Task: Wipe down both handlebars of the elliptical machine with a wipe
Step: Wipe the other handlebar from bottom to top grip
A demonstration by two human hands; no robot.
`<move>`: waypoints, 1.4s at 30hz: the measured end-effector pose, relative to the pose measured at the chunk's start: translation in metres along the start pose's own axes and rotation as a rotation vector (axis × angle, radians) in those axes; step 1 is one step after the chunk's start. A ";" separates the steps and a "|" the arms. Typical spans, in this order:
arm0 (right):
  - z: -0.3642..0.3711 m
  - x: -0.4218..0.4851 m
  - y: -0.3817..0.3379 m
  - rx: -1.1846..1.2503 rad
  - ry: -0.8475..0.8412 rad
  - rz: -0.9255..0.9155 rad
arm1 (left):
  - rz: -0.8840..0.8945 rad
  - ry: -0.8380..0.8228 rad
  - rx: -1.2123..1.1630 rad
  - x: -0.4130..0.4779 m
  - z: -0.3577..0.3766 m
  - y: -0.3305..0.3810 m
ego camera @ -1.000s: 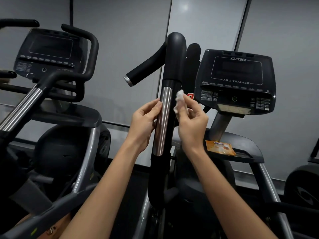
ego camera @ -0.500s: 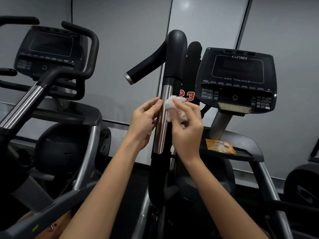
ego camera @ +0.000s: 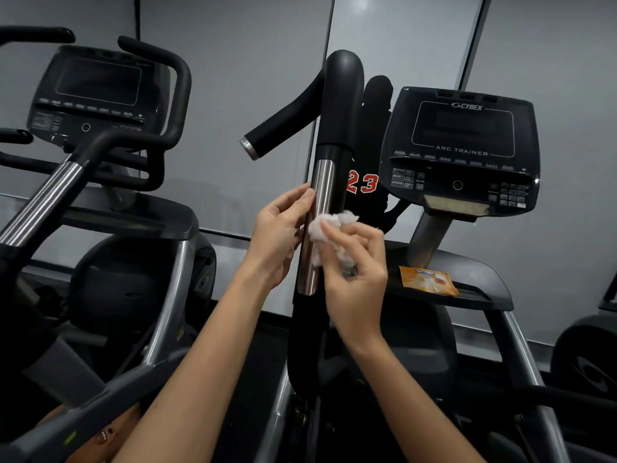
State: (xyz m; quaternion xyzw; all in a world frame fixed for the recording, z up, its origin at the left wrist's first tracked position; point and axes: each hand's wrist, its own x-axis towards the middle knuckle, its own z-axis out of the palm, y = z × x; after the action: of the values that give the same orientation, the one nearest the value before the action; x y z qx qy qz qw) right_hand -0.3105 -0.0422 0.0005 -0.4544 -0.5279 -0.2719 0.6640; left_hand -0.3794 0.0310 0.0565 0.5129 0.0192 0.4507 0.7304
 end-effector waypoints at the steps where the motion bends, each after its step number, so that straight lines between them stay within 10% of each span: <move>1: 0.000 0.007 -0.001 0.030 0.016 0.057 | 0.001 -0.003 0.002 0.000 0.000 0.000; 7: -0.004 0.035 -0.003 0.327 0.051 0.481 | 0.020 -0.025 0.028 -0.001 0.000 0.001; 13: -0.006 -0.001 -0.003 0.111 0.026 0.167 | 0.010 0.002 0.015 0.001 0.000 -0.001; 18: -0.006 0.023 -0.001 0.281 0.072 0.458 | 0.009 -0.019 0.028 0.000 -0.001 -0.001; 26: 0.008 0.052 -0.005 -0.202 0.024 -0.131 | -0.022 -0.007 0.028 0.004 -0.002 -0.001; 35: 0.015 0.076 -0.013 0.260 0.217 0.336 | -0.025 0.017 0.054 0.003 -0.001 0.002; 42: 0.002 0.072 -0.009 0.394 0.065 0.554 | 0.043 0.058 0.123 0.005 0.007 0.007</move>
State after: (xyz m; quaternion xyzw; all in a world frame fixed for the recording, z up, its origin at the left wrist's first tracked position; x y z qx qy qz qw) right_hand -0.2971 -0.0358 0.0716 -0.4347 -0.4056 0.0116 0.8040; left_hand -0.3780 0.0297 0.0671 0.5437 0.0570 0.4791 0.6868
